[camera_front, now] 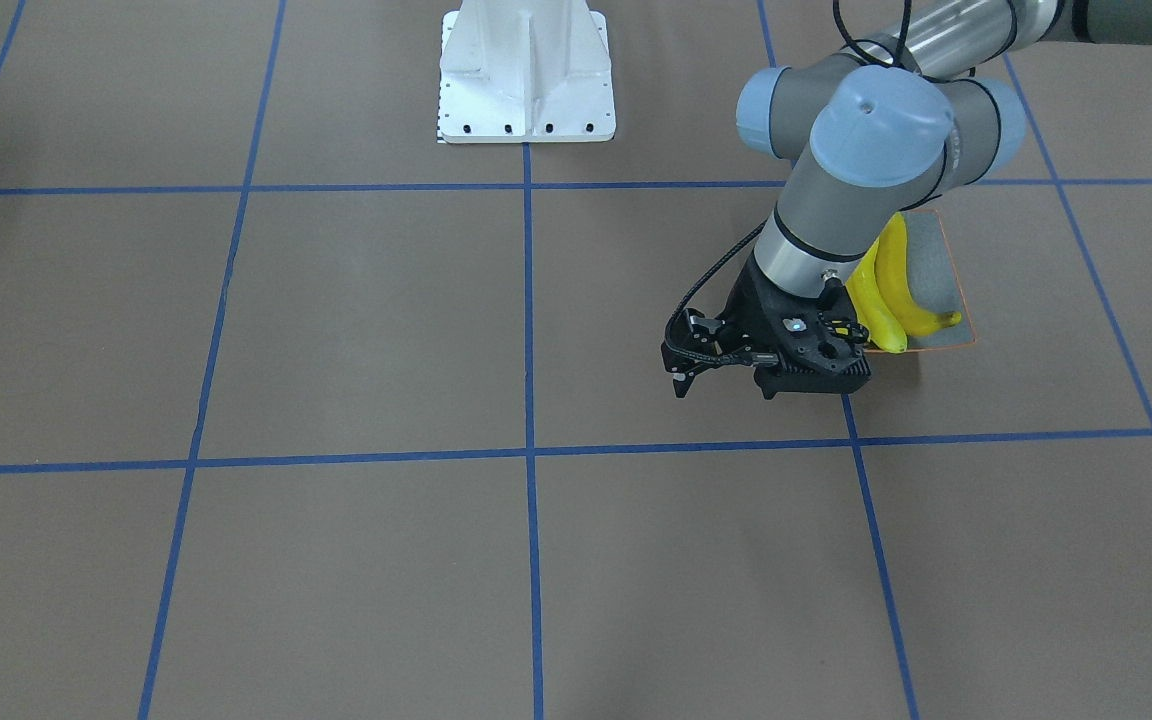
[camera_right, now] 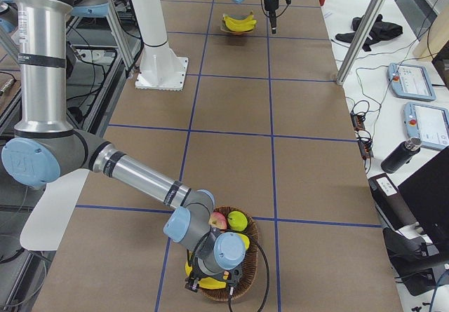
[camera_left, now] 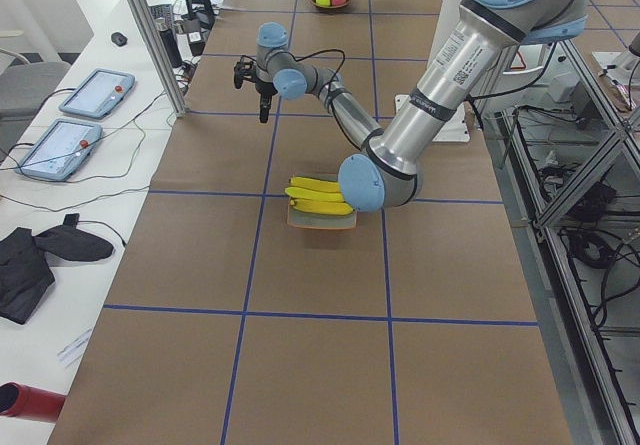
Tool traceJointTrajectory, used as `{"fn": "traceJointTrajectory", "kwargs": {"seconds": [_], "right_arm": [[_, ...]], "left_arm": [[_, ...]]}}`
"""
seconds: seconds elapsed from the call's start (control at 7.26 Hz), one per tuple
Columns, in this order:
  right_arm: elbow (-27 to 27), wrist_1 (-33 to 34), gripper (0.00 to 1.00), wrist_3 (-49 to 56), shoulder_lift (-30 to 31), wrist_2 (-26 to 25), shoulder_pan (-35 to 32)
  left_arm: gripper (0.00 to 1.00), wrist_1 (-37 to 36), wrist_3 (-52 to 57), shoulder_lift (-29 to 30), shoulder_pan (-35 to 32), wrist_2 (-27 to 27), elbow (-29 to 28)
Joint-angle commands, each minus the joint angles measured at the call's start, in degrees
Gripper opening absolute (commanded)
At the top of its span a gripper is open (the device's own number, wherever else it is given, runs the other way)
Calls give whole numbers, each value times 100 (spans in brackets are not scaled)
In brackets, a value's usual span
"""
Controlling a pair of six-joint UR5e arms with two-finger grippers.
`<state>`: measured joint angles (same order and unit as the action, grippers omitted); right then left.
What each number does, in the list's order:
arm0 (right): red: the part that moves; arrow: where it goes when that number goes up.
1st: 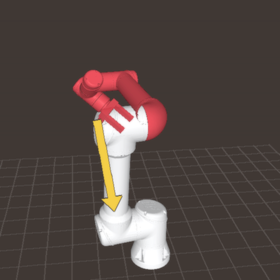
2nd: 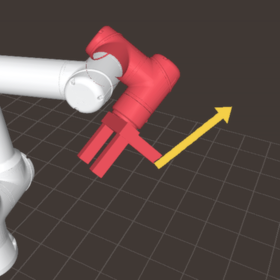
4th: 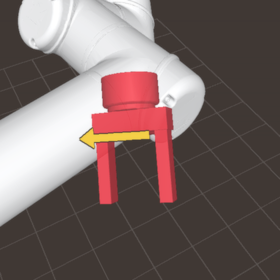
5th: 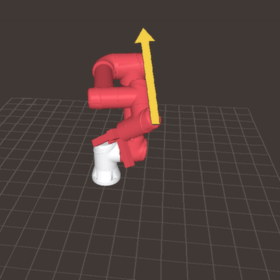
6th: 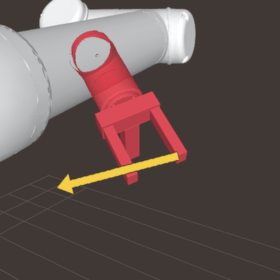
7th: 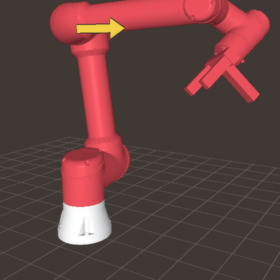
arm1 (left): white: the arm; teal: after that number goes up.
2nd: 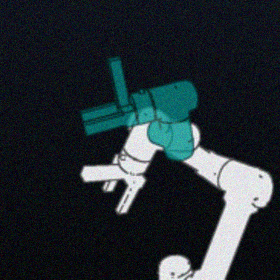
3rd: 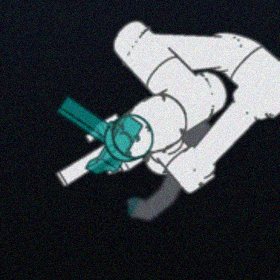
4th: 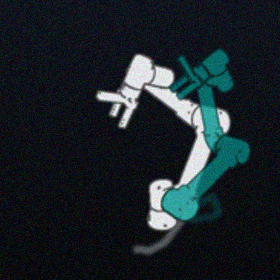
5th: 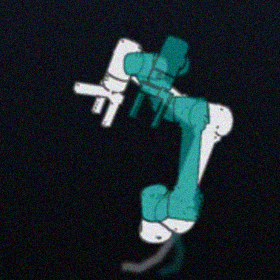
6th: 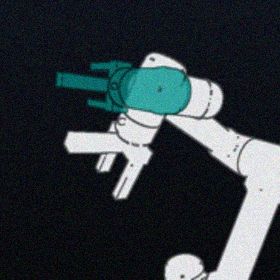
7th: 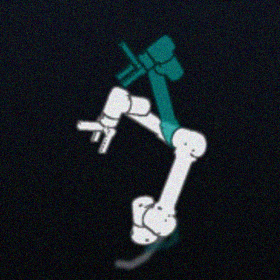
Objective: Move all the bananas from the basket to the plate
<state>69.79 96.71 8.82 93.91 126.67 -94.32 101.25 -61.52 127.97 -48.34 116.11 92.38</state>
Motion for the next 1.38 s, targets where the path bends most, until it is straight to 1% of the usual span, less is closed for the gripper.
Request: {"fn": "traceJointTrajectory", "kwargs": {"seconds": [0.0, 0.14, 1.24], "right_arm": [[8, -3, 75, 14, -4, 16, 1], [8, -3, 77, 23, 5, 16, 1], [-9, -3, 79, -3, 31, 7, 1]], "left_arm": [[100, 0, 0, 0, 0, 0, 8], [100, 0, 0, -9, 0, 0, -1], [100, 0, 9, 0, 0, 0, 8]]}}
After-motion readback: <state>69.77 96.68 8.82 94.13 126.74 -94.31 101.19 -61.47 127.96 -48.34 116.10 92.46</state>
